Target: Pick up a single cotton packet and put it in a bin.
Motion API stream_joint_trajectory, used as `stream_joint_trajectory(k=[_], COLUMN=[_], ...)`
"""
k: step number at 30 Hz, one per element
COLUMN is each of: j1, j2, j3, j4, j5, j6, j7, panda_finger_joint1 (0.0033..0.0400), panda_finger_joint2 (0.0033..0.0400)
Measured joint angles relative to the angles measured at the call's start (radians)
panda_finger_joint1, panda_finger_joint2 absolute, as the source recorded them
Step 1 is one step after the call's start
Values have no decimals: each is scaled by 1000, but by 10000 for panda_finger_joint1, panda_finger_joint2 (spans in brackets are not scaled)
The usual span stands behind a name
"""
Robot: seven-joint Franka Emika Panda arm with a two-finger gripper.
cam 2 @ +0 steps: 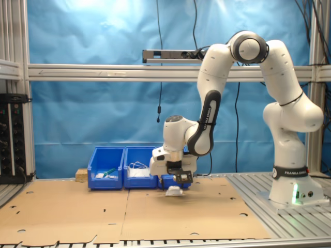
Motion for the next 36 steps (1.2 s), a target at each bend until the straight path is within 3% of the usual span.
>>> stream_joint_trajectory(k=[36], j1=[-2], j2=[0], j3=[0], j4=[-14], j5=[0], j6=[0], j7=[0], panda_finger_joint1=[400], panda_finger_joint2=[400])
